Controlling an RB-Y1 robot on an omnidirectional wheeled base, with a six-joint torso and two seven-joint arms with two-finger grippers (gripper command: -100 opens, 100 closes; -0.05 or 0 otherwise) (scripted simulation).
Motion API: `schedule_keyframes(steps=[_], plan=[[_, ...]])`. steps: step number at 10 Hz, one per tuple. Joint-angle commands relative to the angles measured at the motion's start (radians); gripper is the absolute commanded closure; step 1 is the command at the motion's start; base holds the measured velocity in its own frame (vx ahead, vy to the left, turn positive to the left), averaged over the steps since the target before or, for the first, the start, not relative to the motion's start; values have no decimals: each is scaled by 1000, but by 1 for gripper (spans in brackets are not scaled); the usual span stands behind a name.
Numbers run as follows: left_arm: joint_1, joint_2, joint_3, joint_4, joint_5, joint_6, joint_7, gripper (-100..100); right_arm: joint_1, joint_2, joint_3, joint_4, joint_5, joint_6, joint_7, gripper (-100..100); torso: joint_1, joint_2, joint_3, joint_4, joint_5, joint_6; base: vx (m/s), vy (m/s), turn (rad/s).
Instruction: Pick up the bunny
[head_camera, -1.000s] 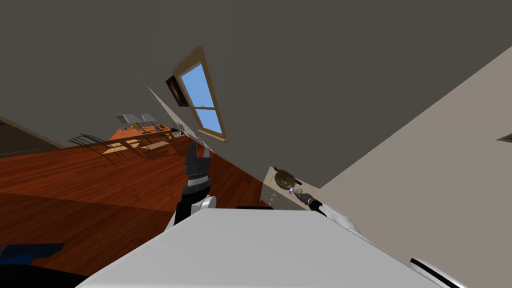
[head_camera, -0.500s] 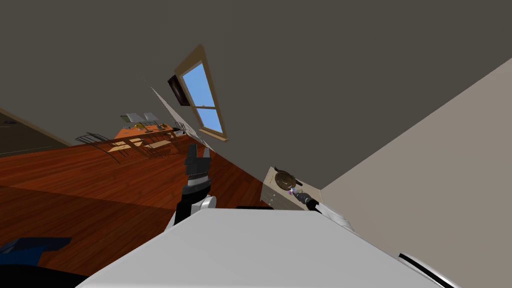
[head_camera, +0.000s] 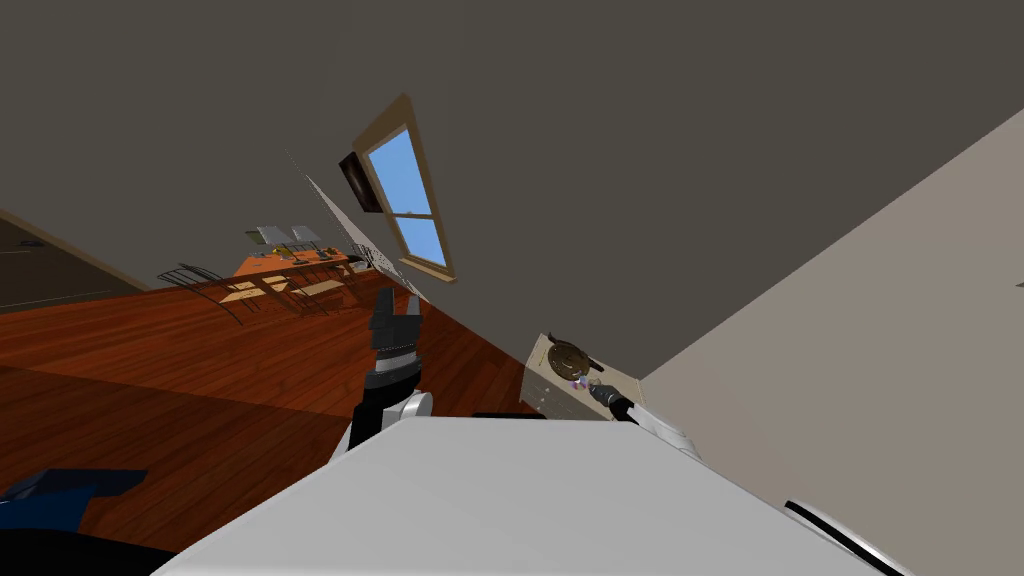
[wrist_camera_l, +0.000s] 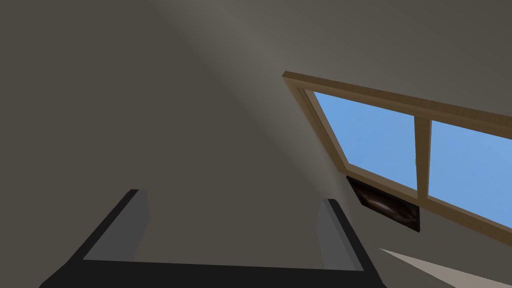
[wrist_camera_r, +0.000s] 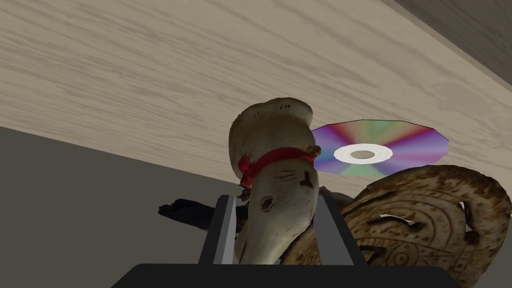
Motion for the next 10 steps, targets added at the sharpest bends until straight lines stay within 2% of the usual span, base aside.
schedule_keyframes(steps=[1,3,4,5,8,9,10], plan=[[0,0,0,0,0,0,0,0,0,0,0,0,0,0,0,100,0,0,0,0,0,0,0,0,0],[0,0,0,0,0,0,0,0,0,1,0,0,0,-1,0,100,-1,-2,-1,-1,0,0,0,0,0],[0,0,0,0,0,0,0,0,0,0,0,0,0,-1,0,0,-1,-2,-1,-1,0,0,0,0,0],[0,0,0,0,0,0,0,0,16,-27,14,-24,-10,-14,-14,100,-1,-2,-1,-1,0,0,20,1,-94],[0,0,0,0,0,0,0,0,37,-81,34,-56,-28,-27,-40,100,0,-3,-2,-1,0,0,15,24,-43],[0,0,0,0,0,0,0,0,37,-75,33,-58,-26,-20,-36,100,0,-3,-2,-1,0,0,5,15,-4],[0,0,0,0,0,0,0,0,38,-78,34,-61,-27,-19,-39,0,0,-3,-2,-1,0,0,0,0,0]])
